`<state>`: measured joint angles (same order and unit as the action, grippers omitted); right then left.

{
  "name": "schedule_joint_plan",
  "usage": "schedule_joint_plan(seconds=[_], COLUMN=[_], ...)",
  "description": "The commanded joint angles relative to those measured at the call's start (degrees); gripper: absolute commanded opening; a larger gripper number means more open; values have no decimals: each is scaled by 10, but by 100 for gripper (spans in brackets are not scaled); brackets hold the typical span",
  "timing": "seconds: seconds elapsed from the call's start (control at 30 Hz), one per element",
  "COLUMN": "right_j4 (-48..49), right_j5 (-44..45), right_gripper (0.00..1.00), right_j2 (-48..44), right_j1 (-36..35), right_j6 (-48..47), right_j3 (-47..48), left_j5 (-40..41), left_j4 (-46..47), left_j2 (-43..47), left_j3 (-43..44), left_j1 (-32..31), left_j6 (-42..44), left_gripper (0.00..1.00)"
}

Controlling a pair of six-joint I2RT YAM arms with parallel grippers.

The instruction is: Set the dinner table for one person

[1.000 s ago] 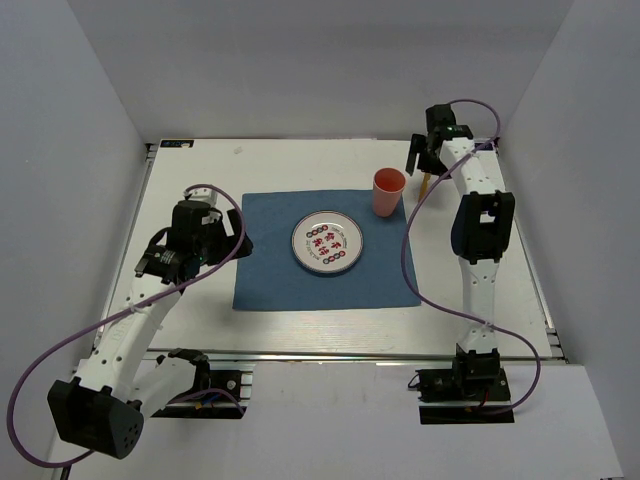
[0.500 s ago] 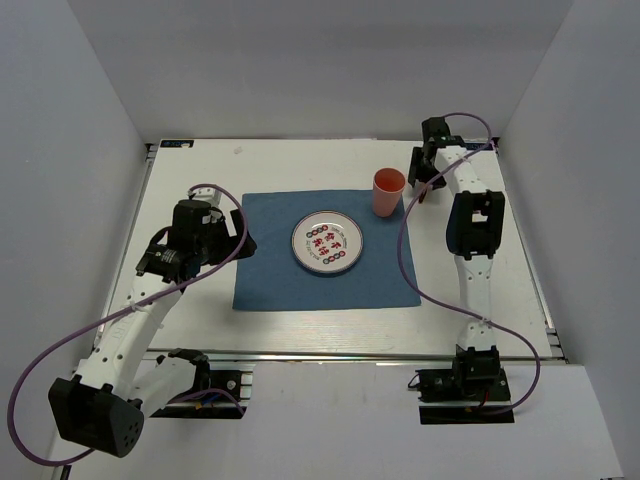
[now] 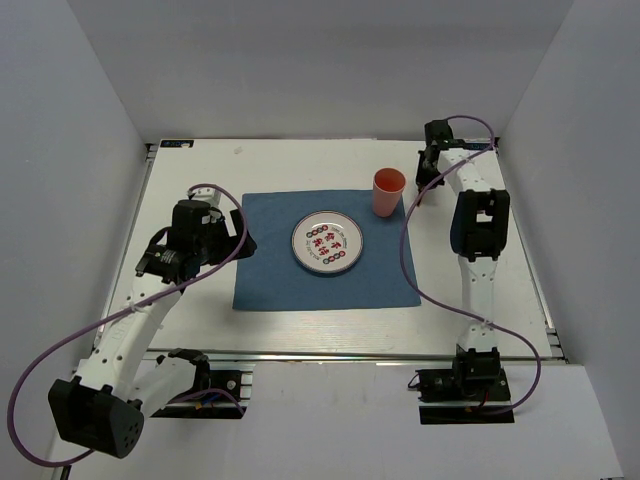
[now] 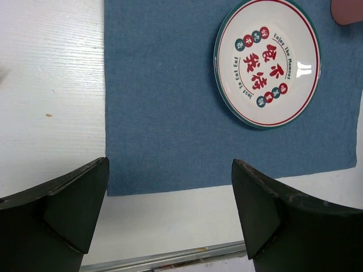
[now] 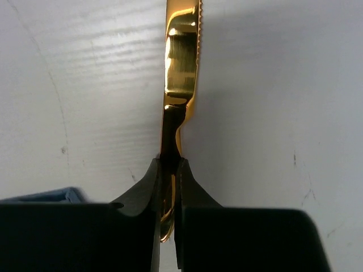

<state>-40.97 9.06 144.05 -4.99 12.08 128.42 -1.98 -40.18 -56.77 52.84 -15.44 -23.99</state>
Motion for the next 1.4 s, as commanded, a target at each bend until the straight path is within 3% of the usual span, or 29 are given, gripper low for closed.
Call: schedule_joint_plan(seconds=[0.0, 0.2, 0.43, 0.53, 0.77, 0.97, 1.37], right_j4=[-25, 56, 49, 93, 152, 171, 253], right_j5=[29, 75, 61, 44, 12, -25, -41], right_gripper=[0, 0, 0, 0, 0, 0, 0], right_j2=[-59, -293, -438, -524, -714, -767, -712], right_j1=[0, -4, -22, -39, -81, -117, -191], right_j6=[26, 56, 40, 51, 66, 62, 92], right_j3=[-78, -220, -349, -517, -710, -807, -858], left_j5=[-1, 7, 32, 43, 61, 121, 130], left_j4=[8, 5, 6, 4, 8, -8, -10], left_j2=[17, 35, 58, 64, 90, 115, 113], left_j3=[-8, -7, -6, -5, -9, -5, -6], left_j1=[3, 3, 3, 3, 3, 3, 3], left_j6=[5, 4, -2, -5, -11, -34, -39], left_gripper=[98, 98, 98, 98, 98, 98, 98])
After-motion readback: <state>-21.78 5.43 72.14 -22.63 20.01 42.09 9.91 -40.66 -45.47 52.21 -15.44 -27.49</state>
